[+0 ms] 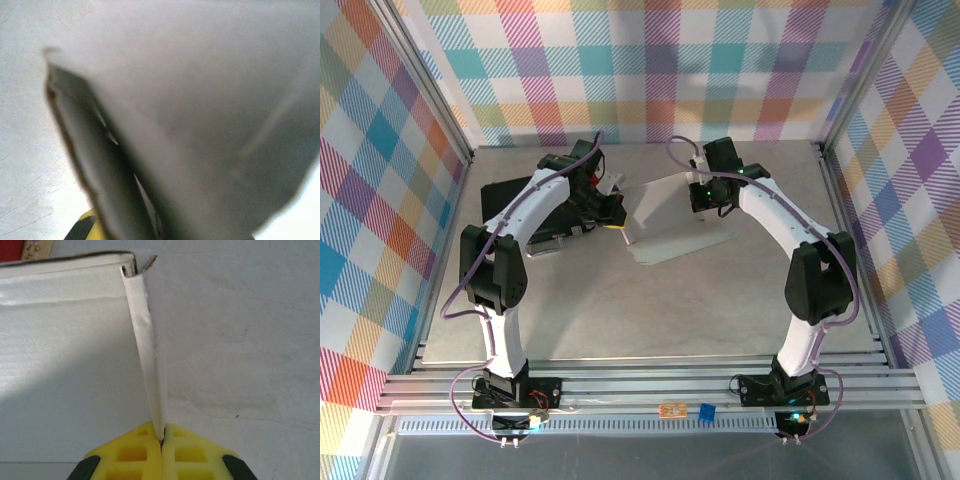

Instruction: Fold the paper box

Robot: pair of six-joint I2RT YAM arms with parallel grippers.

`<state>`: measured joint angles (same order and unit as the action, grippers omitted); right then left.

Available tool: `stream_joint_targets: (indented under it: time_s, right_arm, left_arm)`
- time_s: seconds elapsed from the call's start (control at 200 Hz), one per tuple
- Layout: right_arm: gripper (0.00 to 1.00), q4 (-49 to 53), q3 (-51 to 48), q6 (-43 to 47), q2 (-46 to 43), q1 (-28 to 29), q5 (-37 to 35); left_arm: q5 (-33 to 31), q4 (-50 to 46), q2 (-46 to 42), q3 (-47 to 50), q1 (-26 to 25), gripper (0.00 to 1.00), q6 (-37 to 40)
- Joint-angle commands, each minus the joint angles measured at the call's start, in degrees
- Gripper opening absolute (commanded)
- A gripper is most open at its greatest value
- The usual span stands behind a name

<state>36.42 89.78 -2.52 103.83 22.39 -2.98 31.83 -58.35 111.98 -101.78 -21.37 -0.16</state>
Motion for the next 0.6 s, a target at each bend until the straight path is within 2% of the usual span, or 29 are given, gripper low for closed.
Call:
stream_joint_targets:
  time_s: [0.0,0.135,0.49,0.595]
  right_arm:
    - [0.00,1.41,2.14,-2.93,0.84,1.76,-4.45]
    - [0.00,3.04,3.27,-3.28,1.58,2.34,-8.17]
    - [0.00,13.32,10.39,-6.42,6.03,6.40,-28.02]
    - [0.00,13.21,10.06,-7.44,5.63,6.61,-27.65]
  left_arm:
    - [3.06,1.49,-2.82,-0.09,-1.49,0.00,1.50]
    - [2.82,1.44,-2.82,-0.13,-1.55,0.00,1.44]
    - [-1.26,0.23,-1.07,-2.19,-2.91,0.00,-0.76]
    - [-0.73,0.56,-0.89,-2.22,-3.50,0.00,-1.11]
